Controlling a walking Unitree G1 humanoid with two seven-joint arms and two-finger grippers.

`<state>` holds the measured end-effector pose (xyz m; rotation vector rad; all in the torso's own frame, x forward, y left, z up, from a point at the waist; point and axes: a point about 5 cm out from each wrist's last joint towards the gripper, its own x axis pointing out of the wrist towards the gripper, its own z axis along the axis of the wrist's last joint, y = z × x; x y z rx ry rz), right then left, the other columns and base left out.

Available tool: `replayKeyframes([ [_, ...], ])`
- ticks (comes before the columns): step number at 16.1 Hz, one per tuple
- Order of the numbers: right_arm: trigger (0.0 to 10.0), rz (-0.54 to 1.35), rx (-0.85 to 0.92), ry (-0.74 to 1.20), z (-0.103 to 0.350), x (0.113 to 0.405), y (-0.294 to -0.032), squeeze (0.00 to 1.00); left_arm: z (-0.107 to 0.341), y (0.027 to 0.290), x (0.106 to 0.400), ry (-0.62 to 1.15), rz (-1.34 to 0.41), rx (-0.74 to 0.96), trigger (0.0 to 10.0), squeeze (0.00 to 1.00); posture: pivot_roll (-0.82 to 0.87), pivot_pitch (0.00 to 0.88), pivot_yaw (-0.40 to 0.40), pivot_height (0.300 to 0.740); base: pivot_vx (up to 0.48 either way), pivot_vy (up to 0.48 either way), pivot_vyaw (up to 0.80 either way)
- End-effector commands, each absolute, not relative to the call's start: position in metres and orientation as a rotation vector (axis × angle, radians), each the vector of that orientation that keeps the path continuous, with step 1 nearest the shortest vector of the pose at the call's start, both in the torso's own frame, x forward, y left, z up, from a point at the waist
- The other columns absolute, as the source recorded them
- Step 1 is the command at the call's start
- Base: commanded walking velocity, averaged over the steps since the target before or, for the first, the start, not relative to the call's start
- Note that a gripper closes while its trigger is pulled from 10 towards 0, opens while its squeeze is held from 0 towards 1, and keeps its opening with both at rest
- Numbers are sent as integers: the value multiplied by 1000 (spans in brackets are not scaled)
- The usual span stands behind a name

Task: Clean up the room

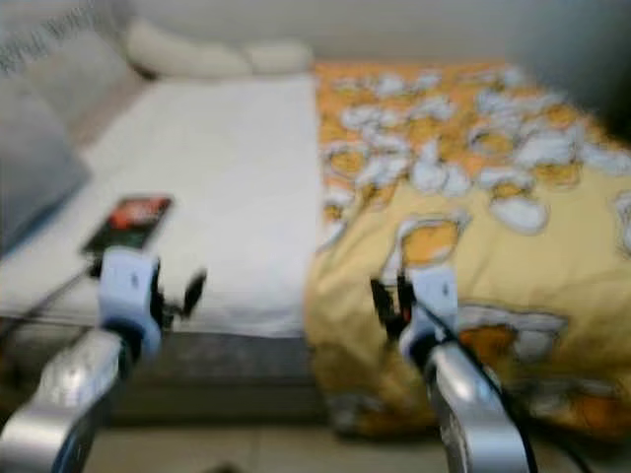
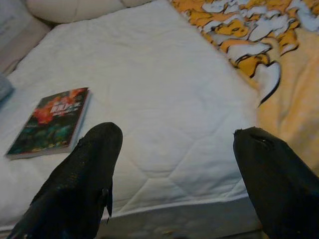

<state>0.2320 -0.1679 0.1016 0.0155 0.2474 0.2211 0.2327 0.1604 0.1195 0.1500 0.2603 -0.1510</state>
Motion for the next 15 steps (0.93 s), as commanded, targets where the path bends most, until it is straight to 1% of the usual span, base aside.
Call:
replayKeyframes([
  [1, 10000, 229, 31, 247, 102, 232, -166, 0, 126, 163, 237, 235, -137, 162, 10000, 0, -60, 0, 64, 740, 0, 0, 0],
  [3, 10000, 272, 41, 295, 91, 235, -159, 0, 123, 167, 244, 235, -104, 154, 10000, 0, -59, 0, 53, 740, 0, 0, 0],
  [4, 10000, 276, 47, 300, 91, 235, -158, 0, 125, 167, 244, 231, -101, 120, 10000, 0, -59, 0, 52, 740, 0, 0, 0],
  [7, 10000, 278, 47, 300, 92, 237, -158, 0, 128, 168, 246, 217, -88, 86, 10000, 0, -58, 0, 45, 740, 0, 0, 0],
  [9, 10000, 277, 38, 310, 93, 241, -159, 0, 130, 171, 246, 206, -59, 67, 10000, 0, -46, 0, 20, 740, 0, 0, 0],
  [10, 10000, 270, 33, 338, 93, 247, -158, 0, 132, 172, 245, 194, -36, 30, 10000, 0, -32, 0, -3, 740, 0, 0, 0],
  [11, 10000, 302, 15, 358, 94, 255, -152, 0, 135, 177, 244, 180, 8, 30, 10000, 0, -7, 0, -35, 740, 0, 0, 0],
  [12, 10000, 338, 36, 355, 96, 259, -147, 0, 138, 180, 243, 171, 41, 39, 10000, 0, 42, 0, -89, 740, 0, 0, 0],
  [14, 10000, 363, 53, 355, 97, 265, -142, 0, 142, 183, 241, 153, 71, 33, 10000, 0, 67, 0, -116, 740, 0, 0, 0],
  [15, 10000, 408, 42, 353, 98, 273, -134, 0, 147, 185, 237, 136, 104, 25, 10000, 0, 109, 0, -160, 740, 0, 0, 0],
])
